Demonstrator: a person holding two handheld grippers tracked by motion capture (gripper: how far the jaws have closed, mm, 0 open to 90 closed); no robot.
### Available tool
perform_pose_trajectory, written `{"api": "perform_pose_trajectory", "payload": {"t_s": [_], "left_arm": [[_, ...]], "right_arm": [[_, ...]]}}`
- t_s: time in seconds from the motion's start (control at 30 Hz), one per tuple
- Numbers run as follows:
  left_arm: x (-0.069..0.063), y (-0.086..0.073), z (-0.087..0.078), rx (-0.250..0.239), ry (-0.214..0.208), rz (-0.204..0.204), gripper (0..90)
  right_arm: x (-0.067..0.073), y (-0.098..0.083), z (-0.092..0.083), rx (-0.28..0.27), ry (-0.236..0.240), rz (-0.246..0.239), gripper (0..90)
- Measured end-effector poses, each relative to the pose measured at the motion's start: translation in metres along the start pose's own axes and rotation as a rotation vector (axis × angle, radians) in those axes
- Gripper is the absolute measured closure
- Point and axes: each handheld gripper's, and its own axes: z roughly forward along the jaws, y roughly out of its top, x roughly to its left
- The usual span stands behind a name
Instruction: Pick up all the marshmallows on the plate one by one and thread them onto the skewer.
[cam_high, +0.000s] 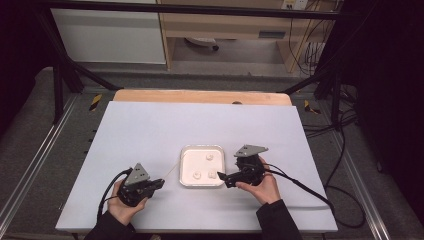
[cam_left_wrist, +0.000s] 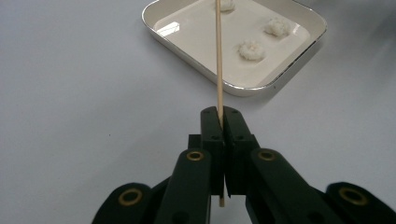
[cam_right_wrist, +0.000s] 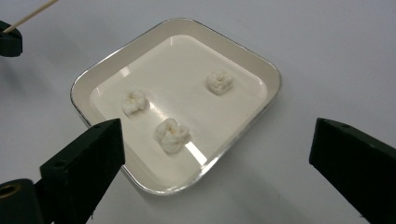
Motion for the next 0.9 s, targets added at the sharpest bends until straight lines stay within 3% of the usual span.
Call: {"api": "perform_pose_trajectory", "payload": {"t_s": [0.17,0.33,0.53,0.7,0.9], "left_arm": [[-0.001,0.000,-0.001,-0.008,0.000,0.001,88.3],[-0.001,-0.001,0.000,-0.008,-0.002,-0.001,88.2],[-0.003,-0.001,0.001,-0.011,-0.007,0.006,88.2],[-0.005,-0.001,0.001,-0.018,-0.011,0.008,88.2],[-0.005,-0.001,0.001,-0.018,-0.010,0.006,88.2]], "right_arm": [[0.006,0.005,0.015,0.012,0.043,-0.019,13.7],[0.007,0.004,0.029,-0.008,0.079,-0.002,23.4],[0.010,-0.002,0.044,0.021,0.118,0.007,37.5],[0.010,-0.007,0.050,0.061,0.098,0.002,46.6],[0.011,-0.009,0.051,0.066,0.091,-0.008,55.6]]}}
